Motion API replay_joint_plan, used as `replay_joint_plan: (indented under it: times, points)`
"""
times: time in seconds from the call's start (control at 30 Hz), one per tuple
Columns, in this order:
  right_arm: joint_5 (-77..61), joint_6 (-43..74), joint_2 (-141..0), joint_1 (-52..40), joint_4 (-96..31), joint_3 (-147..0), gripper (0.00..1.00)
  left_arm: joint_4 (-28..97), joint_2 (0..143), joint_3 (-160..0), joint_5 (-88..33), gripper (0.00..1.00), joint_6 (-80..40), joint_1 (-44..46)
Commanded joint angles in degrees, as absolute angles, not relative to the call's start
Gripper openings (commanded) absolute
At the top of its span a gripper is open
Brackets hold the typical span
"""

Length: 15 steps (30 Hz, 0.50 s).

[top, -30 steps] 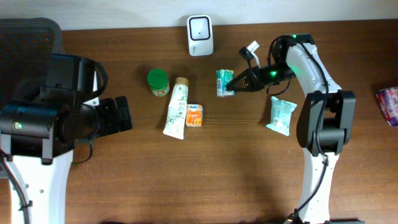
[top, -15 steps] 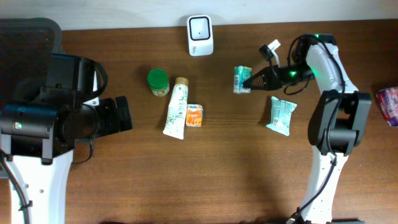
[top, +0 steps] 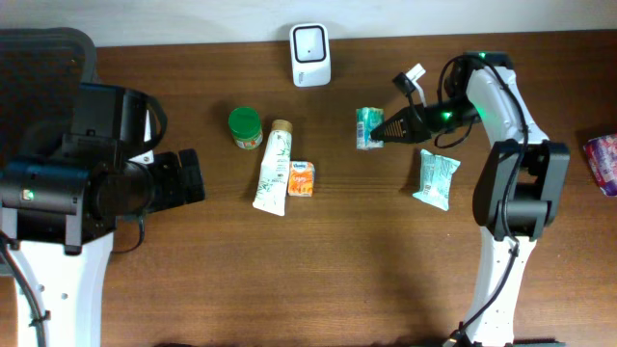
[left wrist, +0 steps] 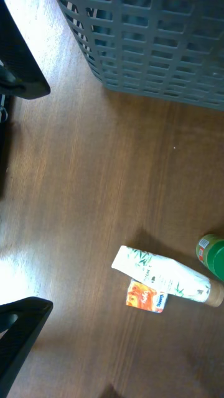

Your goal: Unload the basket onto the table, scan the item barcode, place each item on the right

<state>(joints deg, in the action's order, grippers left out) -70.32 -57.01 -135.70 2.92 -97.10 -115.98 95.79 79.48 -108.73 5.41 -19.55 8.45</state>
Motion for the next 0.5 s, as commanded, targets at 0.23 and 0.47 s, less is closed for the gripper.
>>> replay_joint_plan:
  times: [0.23, 0.47]
  points:
    - [-68.77, -58.28, -135.37, -1.23, -97.10, -116.46, 0.04, 95.70, 78.83, -108.88, 5.63, 0.99, -20.14, 8.45]
    - [-68.49, -58.26, -135.37, -1.23, -97.10, -116.46, 0.04, 95.70, 78.83, -108.88, 5.61, 0.99, -20.14, 8.45]
